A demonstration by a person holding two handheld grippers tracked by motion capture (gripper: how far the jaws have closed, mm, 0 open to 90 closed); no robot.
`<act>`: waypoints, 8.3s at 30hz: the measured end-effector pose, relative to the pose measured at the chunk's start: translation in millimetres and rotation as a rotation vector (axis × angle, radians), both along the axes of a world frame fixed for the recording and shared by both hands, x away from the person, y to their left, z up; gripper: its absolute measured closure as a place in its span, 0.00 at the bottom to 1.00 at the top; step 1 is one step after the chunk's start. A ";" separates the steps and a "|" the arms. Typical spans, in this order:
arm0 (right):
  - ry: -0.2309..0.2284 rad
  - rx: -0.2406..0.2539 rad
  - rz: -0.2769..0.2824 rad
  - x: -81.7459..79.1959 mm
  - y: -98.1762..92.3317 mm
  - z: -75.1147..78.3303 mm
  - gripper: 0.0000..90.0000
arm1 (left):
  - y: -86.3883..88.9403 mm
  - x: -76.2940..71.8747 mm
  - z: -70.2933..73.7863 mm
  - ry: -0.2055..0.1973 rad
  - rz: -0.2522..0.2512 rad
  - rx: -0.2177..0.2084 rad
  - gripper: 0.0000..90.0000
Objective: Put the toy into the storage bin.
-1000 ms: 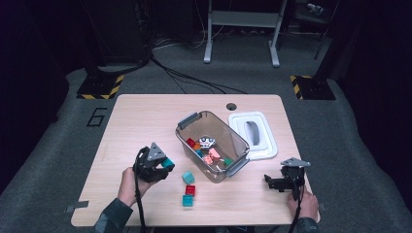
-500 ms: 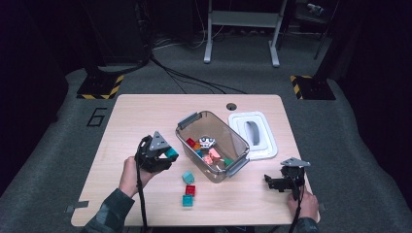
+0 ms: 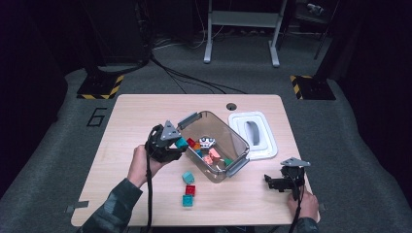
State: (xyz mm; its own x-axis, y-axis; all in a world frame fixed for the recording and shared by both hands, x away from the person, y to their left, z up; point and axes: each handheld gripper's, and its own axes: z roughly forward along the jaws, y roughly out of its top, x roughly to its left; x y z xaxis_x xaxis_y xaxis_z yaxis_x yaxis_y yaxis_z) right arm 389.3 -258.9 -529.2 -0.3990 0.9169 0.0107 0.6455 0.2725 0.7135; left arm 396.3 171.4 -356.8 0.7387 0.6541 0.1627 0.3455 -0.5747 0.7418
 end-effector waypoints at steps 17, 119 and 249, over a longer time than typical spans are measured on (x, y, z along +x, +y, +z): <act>0.000 0.000 0.000 0.0 0.0 0.0 0.00 | -31.0 15.5 0.7 0.010 -0.050 0.002 0.65; 0.000 0.000 0.000 0.0 0.0 0.0 0.00 | -3.6 0.2 -142.4 0.251 0.067 -0.024 0.42; 0.001 0.000 0.001 0.0 -0.1 0.0 0.00 | -53.3 25.7 -38.2 0.199 -0.122 -0.074 0.70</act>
